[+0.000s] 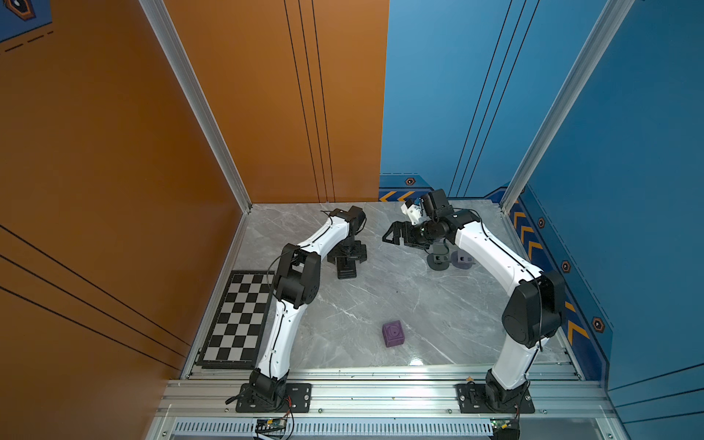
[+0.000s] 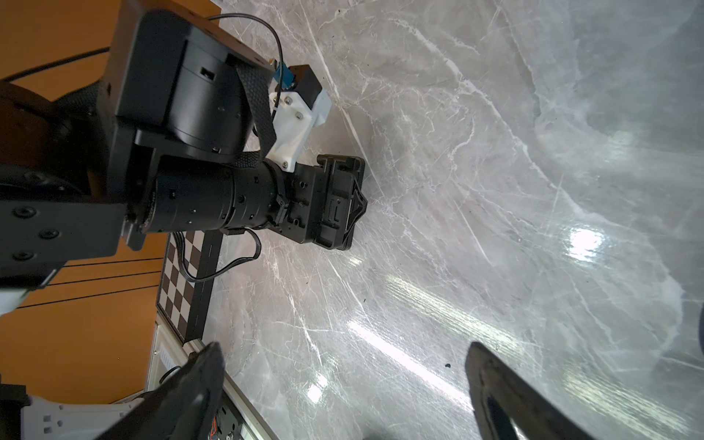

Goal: Open the phone stand
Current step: Pick up the phone stand at the center of the board.

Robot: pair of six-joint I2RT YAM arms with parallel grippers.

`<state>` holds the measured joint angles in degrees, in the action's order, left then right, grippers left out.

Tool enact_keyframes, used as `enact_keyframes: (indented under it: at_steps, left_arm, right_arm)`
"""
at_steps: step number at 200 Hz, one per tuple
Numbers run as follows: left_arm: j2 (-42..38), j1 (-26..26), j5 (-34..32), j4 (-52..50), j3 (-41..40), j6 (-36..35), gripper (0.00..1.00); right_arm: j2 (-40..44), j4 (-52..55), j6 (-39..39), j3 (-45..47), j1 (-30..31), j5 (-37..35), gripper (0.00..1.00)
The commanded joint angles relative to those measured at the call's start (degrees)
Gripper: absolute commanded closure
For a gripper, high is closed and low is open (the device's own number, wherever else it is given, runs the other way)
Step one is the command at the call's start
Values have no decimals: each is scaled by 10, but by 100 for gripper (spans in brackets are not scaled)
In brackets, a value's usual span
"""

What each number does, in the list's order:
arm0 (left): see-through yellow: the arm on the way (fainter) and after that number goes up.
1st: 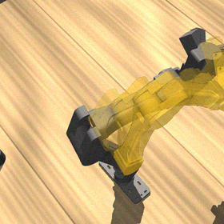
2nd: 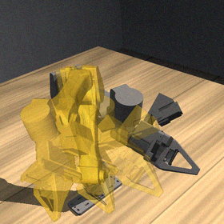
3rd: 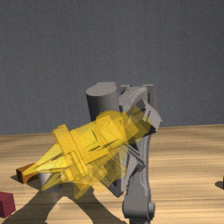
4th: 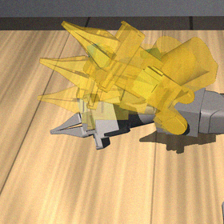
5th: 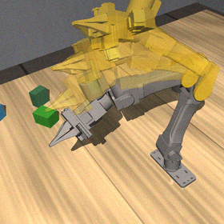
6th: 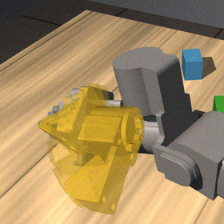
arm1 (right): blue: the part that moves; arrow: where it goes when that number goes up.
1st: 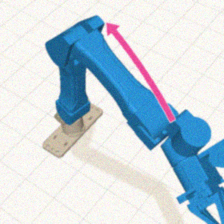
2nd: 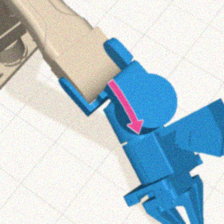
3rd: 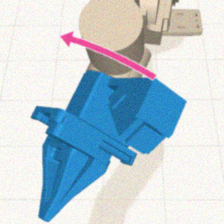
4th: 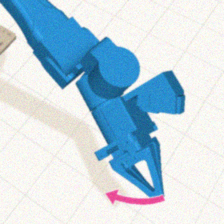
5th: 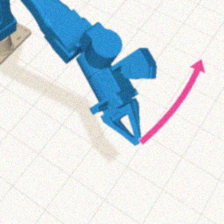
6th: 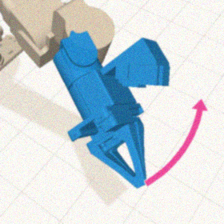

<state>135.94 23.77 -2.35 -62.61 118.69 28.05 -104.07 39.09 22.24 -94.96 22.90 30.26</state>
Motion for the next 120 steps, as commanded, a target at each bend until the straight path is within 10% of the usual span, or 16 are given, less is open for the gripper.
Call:
enact_keyframes:
  at_steps: [1,120]
  left_arm:
    - [22,-2,-1,-13,5,6,2]
    - [50,-9,-6,-12,6,14,12]
  right_arm:
    - [18,16,-14,5,-5,10,0]
    - [11,14,-10,9,-18,13,0]
